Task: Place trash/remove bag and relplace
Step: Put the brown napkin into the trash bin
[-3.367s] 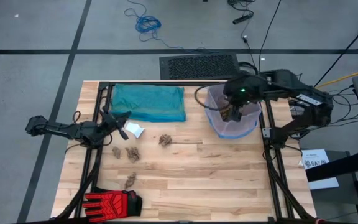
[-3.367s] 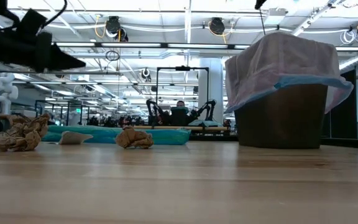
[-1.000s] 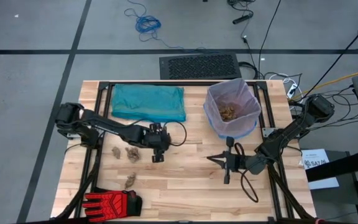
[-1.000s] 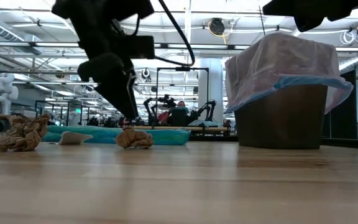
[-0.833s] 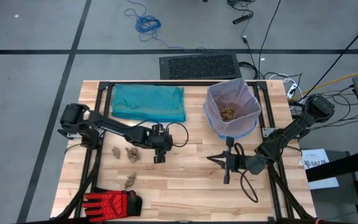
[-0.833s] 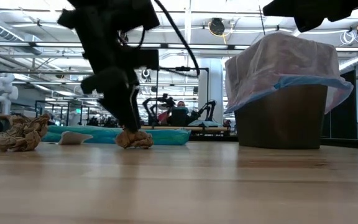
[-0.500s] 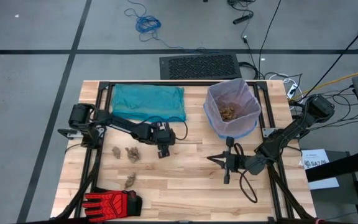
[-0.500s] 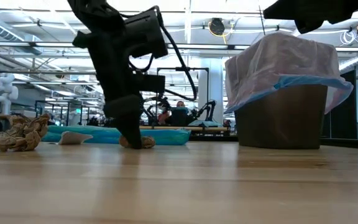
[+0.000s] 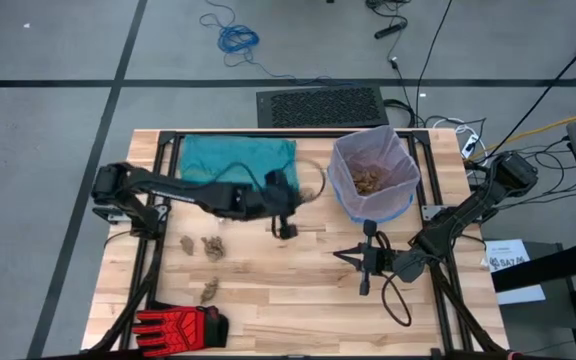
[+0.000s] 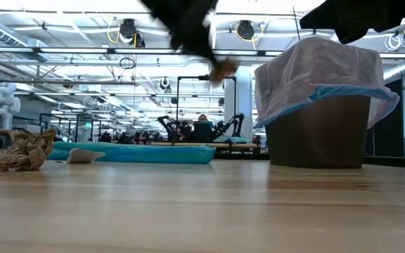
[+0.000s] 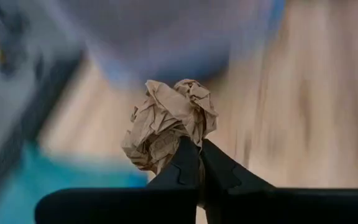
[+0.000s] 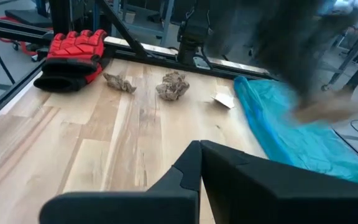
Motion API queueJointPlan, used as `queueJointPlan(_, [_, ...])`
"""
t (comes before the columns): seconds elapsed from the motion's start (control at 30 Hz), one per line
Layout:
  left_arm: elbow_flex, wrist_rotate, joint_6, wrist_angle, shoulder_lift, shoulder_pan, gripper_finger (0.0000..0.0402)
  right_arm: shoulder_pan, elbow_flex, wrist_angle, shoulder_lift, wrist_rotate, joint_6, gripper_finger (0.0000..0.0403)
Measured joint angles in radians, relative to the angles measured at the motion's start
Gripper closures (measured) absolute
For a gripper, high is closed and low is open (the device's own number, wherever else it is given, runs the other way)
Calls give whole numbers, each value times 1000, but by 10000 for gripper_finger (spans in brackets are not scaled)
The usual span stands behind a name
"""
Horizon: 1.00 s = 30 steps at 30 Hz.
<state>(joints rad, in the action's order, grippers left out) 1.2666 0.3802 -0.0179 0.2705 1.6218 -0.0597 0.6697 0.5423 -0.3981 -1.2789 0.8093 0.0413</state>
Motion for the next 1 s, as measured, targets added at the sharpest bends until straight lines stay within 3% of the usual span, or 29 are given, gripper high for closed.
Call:
queueJointPlan(0.17, [118,-138,113,-215,-14,59,398,0,0,0,0,-2,0,403])
queueJointPlan(0.57, [328,-441,130,-392,153,192,399,0,0,9,0,-3,-1,403])
queueJointPlan(0.77, [465,-456,141,-382,284,212,390,0,0,14,0,-3,3,403])
queueJointPlan(1.0, [537,-456,216,-357,348,208,309,0,0,29,0,-3,25,403])
